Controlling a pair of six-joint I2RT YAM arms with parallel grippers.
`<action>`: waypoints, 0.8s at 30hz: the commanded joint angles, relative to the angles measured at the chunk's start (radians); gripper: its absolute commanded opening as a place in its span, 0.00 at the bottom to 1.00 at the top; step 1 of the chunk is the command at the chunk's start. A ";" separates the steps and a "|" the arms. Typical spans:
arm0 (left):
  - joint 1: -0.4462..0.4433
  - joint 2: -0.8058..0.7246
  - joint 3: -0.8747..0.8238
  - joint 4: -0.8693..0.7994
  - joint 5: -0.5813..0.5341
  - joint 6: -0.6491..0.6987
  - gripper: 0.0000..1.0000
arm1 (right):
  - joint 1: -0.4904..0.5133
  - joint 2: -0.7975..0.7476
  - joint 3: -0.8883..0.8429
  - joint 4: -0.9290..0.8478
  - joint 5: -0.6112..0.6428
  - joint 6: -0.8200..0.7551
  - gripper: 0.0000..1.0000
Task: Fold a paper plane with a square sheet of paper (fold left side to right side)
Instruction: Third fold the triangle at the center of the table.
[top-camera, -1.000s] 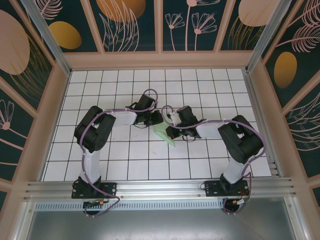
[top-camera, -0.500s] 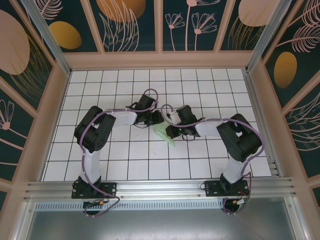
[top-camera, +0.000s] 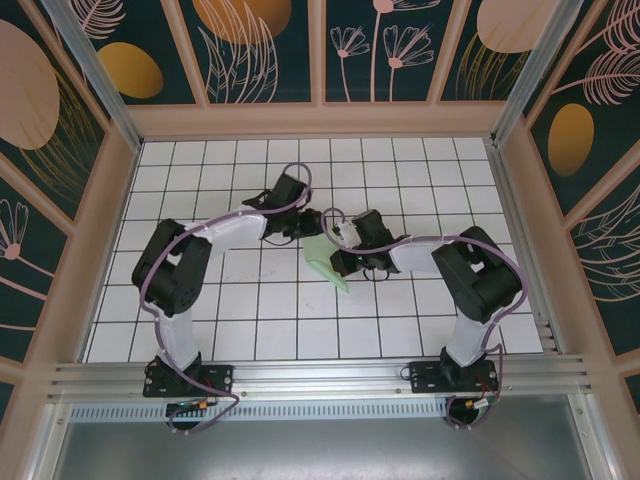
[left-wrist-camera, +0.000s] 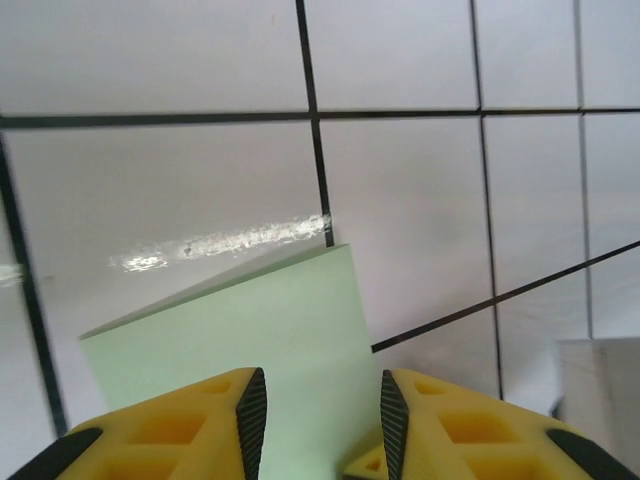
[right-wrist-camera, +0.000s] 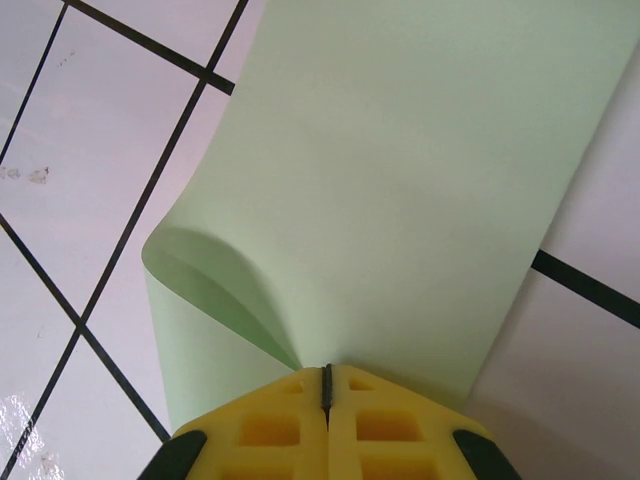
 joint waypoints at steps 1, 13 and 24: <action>0.009 -0.099 -0.037 -0.035 -0.031 0.007 0.36 | -0.002 0.050 -0.017 -0.064 0.031 0.010 0.00; -0.065 -0.295 -0.421 0.394 0.188 -0.218 0.23 | -0.003 0.053 -0.013 -0.062 0.028 0.006 0.00; -0.099 -0.177 -0.434 0.409 0.140 -0.241 0.22 | -0.003 0.057 -0.014 -0.068 0.035 0.001 0.00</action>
